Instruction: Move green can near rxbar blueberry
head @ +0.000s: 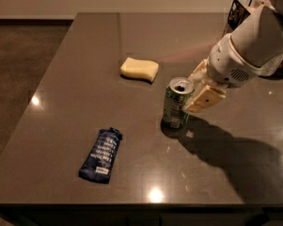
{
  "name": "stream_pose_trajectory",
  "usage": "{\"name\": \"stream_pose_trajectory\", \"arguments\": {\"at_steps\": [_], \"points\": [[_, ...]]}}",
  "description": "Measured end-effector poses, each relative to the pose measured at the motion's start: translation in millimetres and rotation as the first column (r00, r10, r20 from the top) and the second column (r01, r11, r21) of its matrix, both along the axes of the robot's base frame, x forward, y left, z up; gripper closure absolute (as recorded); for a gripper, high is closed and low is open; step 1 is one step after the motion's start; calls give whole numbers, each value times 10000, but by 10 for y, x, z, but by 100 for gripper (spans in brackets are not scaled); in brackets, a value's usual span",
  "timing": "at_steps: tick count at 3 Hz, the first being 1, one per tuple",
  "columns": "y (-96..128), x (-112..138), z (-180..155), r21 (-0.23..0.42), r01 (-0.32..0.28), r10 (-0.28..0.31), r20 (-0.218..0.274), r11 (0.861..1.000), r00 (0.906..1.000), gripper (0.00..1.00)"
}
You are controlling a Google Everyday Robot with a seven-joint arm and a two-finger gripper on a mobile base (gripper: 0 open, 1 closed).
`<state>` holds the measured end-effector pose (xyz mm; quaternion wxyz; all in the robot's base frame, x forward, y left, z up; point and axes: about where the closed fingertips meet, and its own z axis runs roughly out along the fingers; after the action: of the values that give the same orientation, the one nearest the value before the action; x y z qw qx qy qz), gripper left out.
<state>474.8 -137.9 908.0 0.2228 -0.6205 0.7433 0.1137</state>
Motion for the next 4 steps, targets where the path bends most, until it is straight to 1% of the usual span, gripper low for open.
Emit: {"name": "stream_pose_trajectory", "arguments": {"at_steps": [1,2,3,4], "points": [[352,-168,-109,178,-819,830,-767,9965,9936,100],[670,-321,-210,496,-1553,1612,-1535,9866,9749,100],[911,-442,-222,805,-2200,2313,-1813,9722,9558,100],[1023,-486,-216,828,-2531,2640,-1734,9639,9488,84]]}}
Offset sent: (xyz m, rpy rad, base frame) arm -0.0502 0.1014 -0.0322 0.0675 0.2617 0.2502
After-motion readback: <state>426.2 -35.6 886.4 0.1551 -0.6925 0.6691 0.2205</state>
